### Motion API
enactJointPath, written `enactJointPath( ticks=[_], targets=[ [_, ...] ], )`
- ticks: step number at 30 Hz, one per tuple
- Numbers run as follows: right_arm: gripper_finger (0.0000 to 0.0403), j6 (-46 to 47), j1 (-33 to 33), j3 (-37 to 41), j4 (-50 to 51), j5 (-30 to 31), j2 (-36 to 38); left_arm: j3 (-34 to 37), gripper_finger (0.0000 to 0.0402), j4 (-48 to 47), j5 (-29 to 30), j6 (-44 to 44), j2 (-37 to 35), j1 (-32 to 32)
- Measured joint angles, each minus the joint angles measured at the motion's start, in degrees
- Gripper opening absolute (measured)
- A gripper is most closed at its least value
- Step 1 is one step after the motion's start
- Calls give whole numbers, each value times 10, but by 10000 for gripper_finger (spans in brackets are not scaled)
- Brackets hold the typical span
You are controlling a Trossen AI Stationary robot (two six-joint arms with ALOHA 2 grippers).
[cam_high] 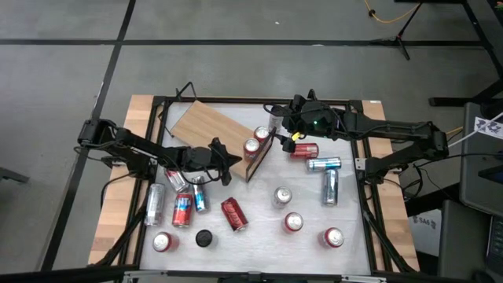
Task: Pick and place cans onto a shelf
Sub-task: Put the middle right red soda can on the shelf aligned with the other red soda can
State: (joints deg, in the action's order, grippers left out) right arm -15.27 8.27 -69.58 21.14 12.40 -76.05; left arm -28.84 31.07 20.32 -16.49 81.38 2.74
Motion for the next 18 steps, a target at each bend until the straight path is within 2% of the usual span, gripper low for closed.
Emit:
enactJointPath(
  ticks=[18],
  targets=[
    [374, 0, 0, 0, 0, 0, 0, 0, 0, 112, -3, 1, 90, -2]
  ],
)
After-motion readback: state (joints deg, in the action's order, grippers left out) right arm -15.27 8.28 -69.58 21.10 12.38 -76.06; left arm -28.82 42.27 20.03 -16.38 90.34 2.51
